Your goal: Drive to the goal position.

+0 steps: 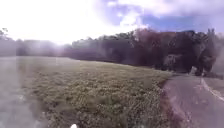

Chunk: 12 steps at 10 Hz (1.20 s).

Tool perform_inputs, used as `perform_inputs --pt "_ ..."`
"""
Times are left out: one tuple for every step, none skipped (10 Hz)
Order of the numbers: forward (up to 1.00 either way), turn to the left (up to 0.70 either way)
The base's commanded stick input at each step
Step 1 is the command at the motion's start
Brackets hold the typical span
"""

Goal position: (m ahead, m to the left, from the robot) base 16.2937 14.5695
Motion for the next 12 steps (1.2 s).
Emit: perform_inputs --pt "0.70 0.01" --pt "0.70 0.14" --pt "0.70 0.14" --pt "0.70 0.14" --pt "0.70 0.14" --pt "0.70 0.14" --pt "0.70 0.14" --pt "0.70 0.14" --pt "0.70 0.14" --pt "0.70 0.14" --pt "0.70 0.14" --pt "0.70 0.14"
